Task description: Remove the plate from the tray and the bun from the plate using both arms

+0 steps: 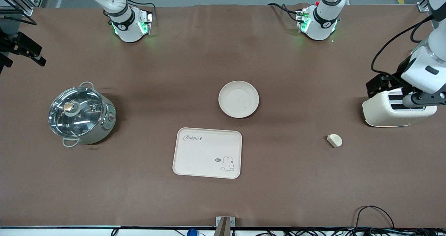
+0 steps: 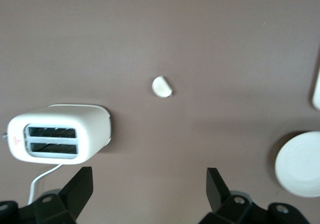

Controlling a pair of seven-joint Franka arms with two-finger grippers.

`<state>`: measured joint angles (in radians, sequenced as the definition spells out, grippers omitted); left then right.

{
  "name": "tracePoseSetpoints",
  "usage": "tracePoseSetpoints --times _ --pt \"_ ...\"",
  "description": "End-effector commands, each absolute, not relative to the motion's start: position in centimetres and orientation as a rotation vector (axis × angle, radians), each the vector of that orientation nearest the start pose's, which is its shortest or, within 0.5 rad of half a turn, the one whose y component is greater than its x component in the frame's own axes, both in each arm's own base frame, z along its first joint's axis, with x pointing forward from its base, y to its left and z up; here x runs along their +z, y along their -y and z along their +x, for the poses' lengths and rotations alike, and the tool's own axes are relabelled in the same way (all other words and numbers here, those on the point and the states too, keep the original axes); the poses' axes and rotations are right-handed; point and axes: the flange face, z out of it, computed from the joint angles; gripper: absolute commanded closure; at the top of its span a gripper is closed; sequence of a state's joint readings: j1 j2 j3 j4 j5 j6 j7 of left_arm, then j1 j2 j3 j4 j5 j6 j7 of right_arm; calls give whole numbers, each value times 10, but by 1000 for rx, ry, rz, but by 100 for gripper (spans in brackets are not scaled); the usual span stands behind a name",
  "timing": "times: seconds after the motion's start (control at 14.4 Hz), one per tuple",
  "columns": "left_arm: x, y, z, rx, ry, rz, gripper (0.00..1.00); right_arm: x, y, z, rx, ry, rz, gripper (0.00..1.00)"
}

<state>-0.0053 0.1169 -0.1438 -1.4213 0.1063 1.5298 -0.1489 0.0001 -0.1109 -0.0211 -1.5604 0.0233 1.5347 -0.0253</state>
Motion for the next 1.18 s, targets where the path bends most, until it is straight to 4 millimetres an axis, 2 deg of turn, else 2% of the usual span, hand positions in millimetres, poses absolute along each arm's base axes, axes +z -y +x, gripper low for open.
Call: tracePoseSetpoints --times 0.0,0.14,0.28,0.69,1.11 --pt "629 56 541 27 -10 -3089 0 688 9 516 -144 -5 -3124 0" --pt "629 54 528 33 2 -3093 0 688 9 516 -144 -5 -3124 0" --pt "630 46 527 34 25 -3107 0 688 9 516 -144 -3 -3124 0" --pt "634 42 526 28 39 -3113 0 688 9 516 -144 -5 -3124 0" --pt "638 38 517 74 61 -3126 0 689 9 516 -147 -5 -3124 0"
